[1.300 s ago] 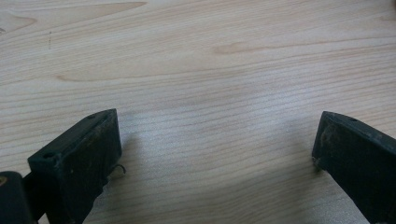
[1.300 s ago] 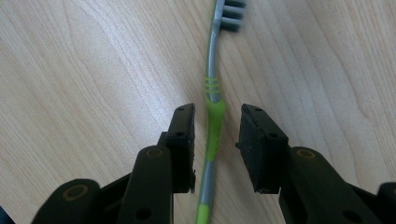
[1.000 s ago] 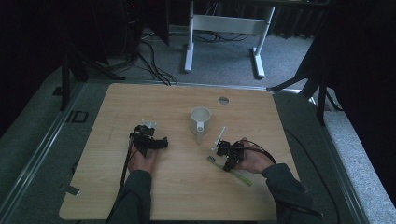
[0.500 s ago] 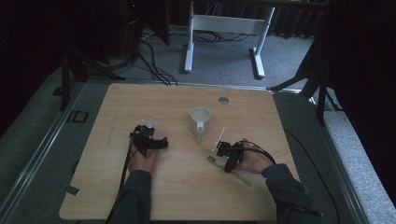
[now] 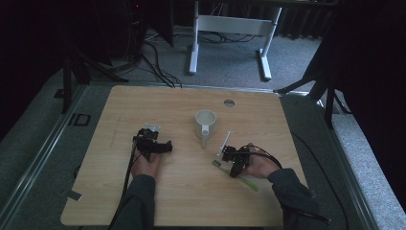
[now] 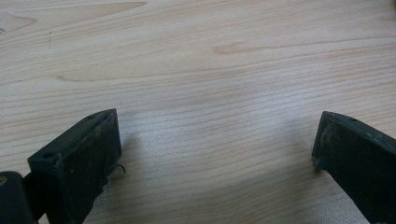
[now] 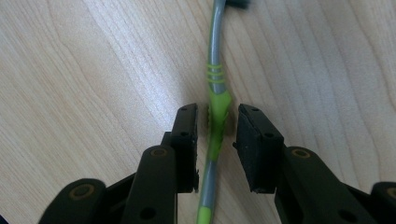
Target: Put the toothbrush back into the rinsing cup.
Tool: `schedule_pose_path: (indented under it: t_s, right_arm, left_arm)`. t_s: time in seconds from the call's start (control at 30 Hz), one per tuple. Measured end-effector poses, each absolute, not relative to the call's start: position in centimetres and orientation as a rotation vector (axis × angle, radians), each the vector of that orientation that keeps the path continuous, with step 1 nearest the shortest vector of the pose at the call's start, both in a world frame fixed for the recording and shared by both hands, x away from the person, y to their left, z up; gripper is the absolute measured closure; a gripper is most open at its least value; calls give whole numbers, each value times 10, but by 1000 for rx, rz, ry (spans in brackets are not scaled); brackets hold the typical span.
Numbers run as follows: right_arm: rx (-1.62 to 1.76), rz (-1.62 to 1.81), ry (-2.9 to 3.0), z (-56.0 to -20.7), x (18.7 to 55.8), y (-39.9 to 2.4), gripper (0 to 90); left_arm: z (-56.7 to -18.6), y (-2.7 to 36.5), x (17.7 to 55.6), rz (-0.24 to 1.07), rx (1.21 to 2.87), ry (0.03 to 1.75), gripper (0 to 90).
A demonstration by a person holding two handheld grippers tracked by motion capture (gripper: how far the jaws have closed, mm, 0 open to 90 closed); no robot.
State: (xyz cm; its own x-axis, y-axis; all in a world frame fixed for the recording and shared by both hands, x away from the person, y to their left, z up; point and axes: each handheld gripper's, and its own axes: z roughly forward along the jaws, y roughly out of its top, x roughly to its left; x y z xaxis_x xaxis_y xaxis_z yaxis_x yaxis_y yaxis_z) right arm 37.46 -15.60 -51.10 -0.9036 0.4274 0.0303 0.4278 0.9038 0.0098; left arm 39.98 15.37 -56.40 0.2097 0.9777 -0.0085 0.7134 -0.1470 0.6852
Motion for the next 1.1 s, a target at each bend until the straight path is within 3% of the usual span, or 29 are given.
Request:
schedule_pose_path:
  t_s: [1.1]
  right_arm:
    - [-677,26,-3039,-517,374,-155,769]
  left_arm:
    - [-564,154,400,610,1928,1563,16]
